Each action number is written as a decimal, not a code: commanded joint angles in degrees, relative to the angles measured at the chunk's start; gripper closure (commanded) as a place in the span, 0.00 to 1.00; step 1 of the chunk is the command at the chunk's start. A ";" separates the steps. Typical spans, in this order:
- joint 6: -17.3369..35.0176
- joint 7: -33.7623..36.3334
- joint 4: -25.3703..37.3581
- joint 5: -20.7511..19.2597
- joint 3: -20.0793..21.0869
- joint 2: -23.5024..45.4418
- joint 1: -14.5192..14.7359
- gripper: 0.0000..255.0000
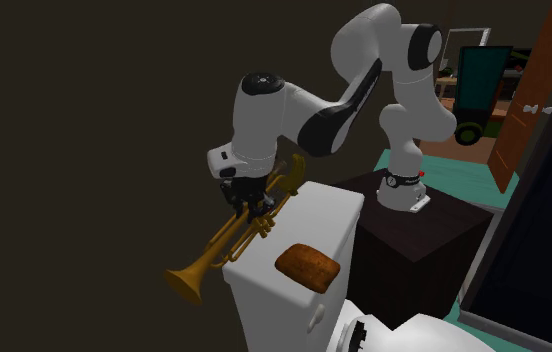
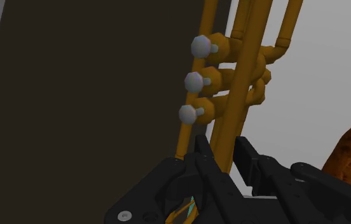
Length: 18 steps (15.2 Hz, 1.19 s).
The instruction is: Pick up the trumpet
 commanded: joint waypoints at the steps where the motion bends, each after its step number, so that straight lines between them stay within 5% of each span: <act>1: 0.08 -0.11 -0.23 -0.02 -0.05 0.03 -0.10 1.00; 18: -9.17 -3.22 5.95 1.23 0.31 -3.48 0.09 1.00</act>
